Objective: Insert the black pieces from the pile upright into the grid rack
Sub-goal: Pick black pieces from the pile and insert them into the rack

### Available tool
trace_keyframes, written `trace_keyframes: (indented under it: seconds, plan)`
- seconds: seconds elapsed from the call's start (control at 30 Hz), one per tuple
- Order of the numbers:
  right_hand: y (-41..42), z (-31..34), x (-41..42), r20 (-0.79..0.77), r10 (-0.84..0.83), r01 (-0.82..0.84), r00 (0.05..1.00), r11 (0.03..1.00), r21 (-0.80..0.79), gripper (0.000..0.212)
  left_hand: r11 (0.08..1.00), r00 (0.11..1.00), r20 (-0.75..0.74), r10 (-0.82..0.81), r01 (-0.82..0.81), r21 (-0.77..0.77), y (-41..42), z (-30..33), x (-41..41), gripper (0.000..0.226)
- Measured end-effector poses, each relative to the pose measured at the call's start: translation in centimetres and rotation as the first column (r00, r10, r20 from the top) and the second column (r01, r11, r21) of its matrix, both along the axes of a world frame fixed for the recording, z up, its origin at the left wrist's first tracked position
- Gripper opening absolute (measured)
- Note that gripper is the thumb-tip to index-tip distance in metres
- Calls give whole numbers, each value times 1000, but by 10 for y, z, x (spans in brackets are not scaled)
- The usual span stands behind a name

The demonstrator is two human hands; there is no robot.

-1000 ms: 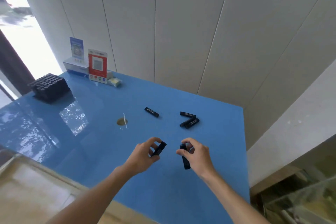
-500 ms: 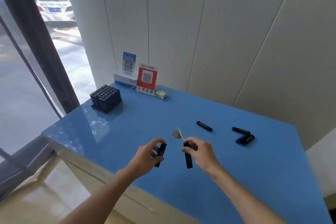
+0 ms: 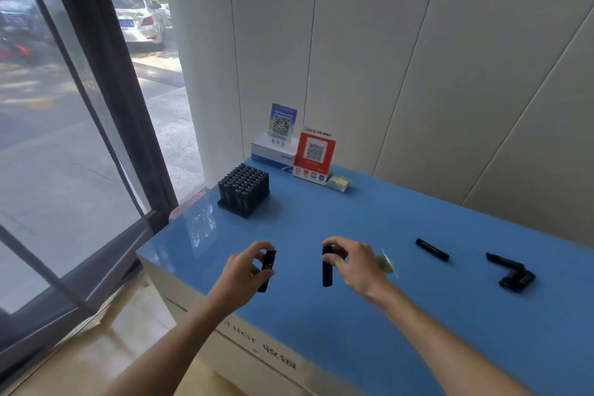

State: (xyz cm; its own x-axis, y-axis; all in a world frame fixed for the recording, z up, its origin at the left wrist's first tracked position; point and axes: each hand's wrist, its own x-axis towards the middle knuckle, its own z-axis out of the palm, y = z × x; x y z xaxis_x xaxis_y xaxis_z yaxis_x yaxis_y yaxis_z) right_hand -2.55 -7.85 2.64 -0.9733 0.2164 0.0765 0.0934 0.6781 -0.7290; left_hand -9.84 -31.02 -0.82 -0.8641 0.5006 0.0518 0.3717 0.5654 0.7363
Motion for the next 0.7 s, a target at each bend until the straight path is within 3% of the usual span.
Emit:
trace_keyframes:
  seconds: [0.53, 0.7]
  plan:
    - [-54, -19, -170, -43, 112, -114, 993, 993, -41, 17, 987, 984, -81, 161, -160, 16, -51, -2, -152, 36]
    - [-67, -23, -201, -67, 89, -92, 994, 995, -34, 19, 991, 989, -66, 132, -131, 14, -57, -13, -187, 33]
